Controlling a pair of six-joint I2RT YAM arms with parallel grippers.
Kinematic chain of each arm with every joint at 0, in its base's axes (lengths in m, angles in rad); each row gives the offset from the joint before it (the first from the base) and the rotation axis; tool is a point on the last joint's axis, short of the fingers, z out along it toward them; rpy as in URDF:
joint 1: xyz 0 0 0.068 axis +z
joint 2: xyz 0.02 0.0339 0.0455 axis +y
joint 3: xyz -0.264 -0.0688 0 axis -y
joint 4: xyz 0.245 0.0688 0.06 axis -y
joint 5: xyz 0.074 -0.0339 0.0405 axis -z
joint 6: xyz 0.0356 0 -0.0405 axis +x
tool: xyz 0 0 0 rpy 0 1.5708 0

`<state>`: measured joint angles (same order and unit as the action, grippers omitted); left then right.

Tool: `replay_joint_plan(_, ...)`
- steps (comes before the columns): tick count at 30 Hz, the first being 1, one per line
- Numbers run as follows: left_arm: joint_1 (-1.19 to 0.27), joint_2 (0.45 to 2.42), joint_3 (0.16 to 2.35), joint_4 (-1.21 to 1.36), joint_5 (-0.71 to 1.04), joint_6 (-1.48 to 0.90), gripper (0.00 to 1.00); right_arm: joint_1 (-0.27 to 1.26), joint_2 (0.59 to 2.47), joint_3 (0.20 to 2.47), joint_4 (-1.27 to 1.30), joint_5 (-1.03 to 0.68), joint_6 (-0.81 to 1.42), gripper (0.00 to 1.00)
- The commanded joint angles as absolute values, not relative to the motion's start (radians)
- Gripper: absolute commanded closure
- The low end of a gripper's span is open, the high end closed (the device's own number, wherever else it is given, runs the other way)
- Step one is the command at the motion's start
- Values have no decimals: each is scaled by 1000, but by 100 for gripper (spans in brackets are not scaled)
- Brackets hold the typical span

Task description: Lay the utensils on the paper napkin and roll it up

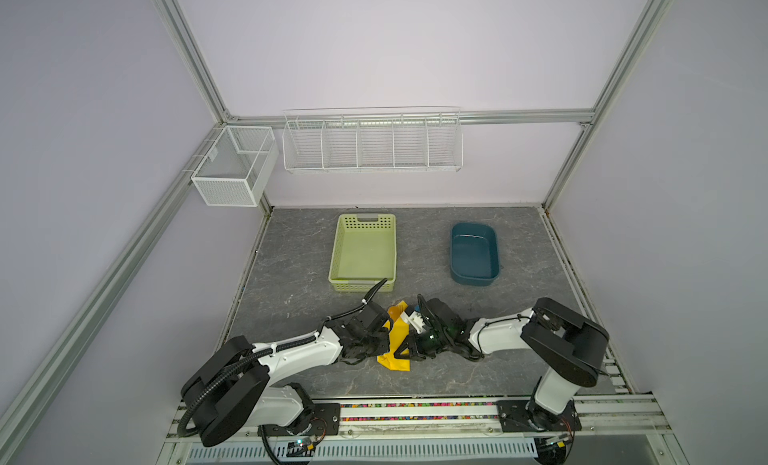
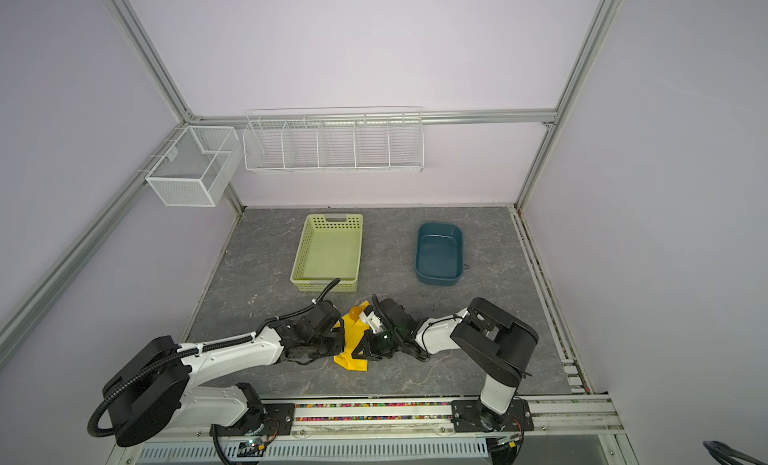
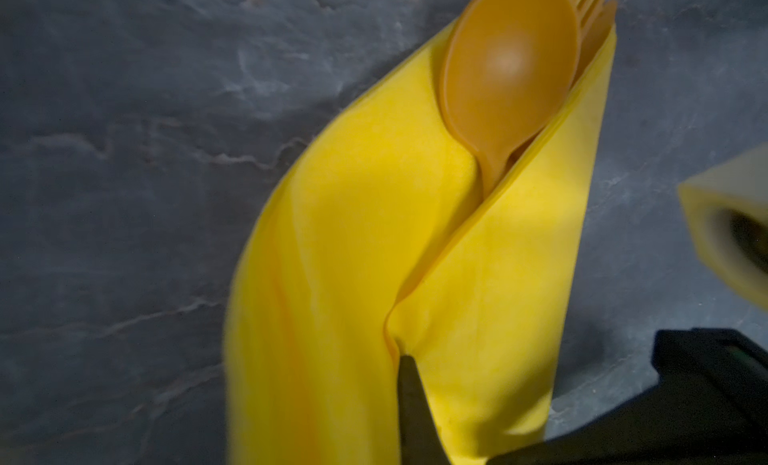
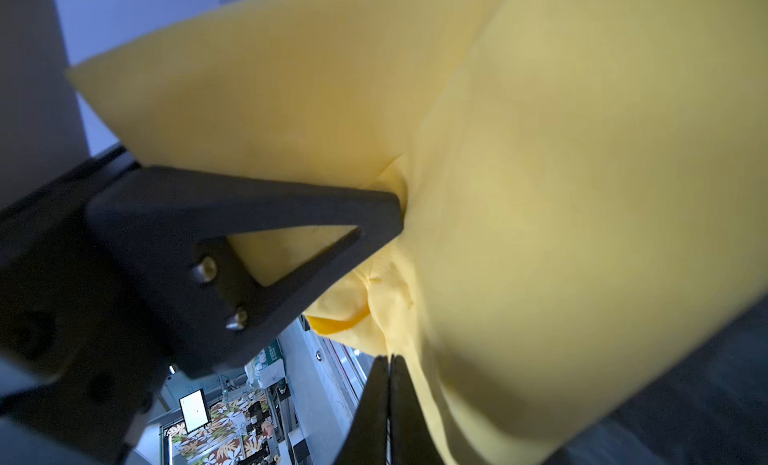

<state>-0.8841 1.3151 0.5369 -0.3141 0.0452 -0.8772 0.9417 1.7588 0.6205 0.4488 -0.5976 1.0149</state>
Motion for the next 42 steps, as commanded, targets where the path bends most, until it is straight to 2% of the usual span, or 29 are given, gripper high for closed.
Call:
replay_joint_plan(1,-889,1312,571,-349,13,-865,95,931,1814,587,548,-635,1090,92)
replay_joint_plan(20,-977,1353,726,-476,-40,-842,95,916,1881,561,523,-611,1067,93)
replay_joint_plan(35,-994,1493,754,-315,101,-822,93,910,1884,549,549,-616,1072,93)
replay_joint_plan(42,-992,1559,753,-334,114,-822,93,903,1840,538,538,-609,1074,92)
